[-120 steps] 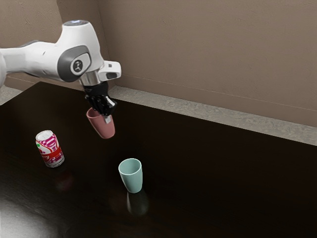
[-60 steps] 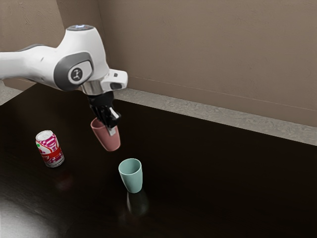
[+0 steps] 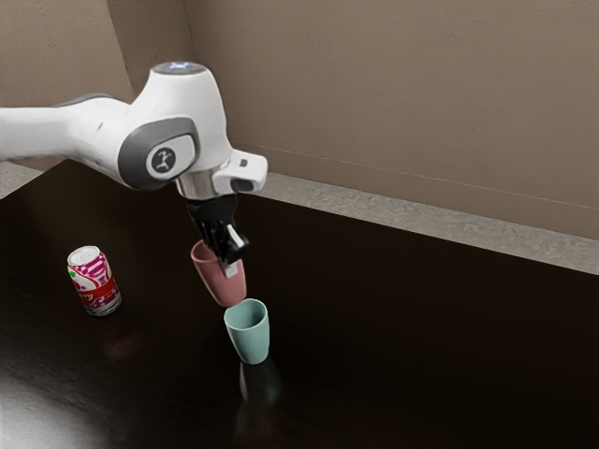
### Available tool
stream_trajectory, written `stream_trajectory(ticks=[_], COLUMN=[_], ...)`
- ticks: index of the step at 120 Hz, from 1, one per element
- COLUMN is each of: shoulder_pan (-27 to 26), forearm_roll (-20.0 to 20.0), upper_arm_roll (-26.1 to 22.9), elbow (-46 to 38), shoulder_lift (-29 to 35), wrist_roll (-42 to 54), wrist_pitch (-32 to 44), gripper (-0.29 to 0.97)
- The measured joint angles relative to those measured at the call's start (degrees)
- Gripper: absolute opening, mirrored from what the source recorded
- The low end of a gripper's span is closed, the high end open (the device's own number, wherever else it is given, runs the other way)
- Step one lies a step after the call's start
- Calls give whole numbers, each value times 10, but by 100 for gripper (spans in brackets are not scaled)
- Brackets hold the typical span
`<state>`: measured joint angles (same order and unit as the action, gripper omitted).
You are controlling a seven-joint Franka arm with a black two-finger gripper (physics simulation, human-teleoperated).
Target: Place the left cup onto the right cup
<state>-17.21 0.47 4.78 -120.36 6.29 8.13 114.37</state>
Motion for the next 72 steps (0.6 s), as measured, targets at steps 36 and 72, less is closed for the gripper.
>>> stream_trajectory(ticks=[36,72], shoulder_pan=[1,1], forearm_roll=[0,0], upper_arm_roll=[-7,-13], elbow=[-20,-12], shoulder_lift=[1,-11], wrist_roll=[-2,-4], wrist_pitch=[2,5], gripper=[-11,-11])
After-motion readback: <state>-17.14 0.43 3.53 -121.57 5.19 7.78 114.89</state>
